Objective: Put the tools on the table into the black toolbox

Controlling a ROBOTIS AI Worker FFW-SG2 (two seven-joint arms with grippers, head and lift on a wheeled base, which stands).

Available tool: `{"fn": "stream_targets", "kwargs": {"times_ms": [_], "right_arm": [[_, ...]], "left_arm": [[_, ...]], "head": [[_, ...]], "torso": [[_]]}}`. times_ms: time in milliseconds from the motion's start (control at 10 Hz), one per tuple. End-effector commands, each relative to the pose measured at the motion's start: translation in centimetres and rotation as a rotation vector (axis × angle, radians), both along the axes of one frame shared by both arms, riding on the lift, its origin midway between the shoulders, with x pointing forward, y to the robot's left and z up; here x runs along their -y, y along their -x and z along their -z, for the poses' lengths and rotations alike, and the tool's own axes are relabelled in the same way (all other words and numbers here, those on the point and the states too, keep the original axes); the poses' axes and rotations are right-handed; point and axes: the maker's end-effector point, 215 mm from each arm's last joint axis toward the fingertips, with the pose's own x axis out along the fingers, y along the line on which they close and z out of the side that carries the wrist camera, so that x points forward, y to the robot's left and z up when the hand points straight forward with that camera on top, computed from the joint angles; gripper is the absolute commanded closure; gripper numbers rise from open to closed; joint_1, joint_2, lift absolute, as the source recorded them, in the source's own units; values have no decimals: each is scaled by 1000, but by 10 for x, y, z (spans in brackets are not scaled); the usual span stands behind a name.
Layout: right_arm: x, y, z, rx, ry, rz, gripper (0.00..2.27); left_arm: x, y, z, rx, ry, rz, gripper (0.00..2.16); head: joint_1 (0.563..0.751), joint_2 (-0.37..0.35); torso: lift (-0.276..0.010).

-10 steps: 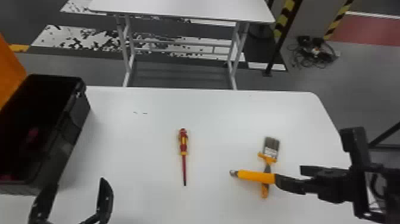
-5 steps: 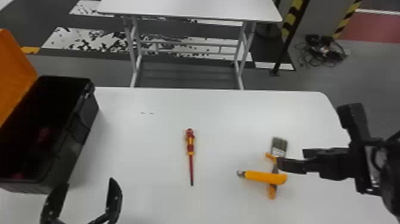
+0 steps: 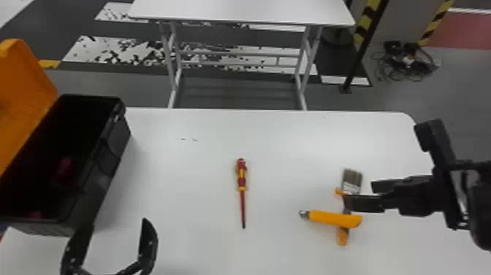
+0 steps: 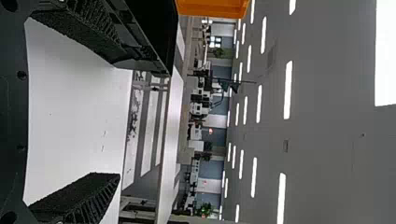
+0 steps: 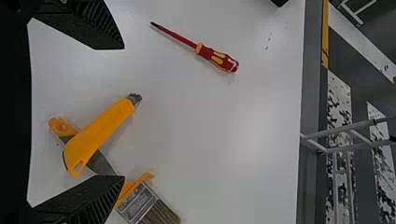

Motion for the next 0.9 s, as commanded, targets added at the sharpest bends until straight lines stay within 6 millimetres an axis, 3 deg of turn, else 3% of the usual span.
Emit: {"fn": "stream_targets", "kwargs": {"times_ms": [0,200,800], "right_arm": [[3,-2,0,-5,25,-38,-2],[4,-1,-1,-6,68,-103,-2],[6,14,40,-62,255,-286,-2]], "left_arm": [[-2,1,1,-3,4,-6,-1],[-5,1,1,-2,6,-11,-1],[-5,2,5,-13,8,-12,-1]], "head": [[695,-33],[695,-26],[695,-36]], "torso": [[-75],[-75],[-75]]}}
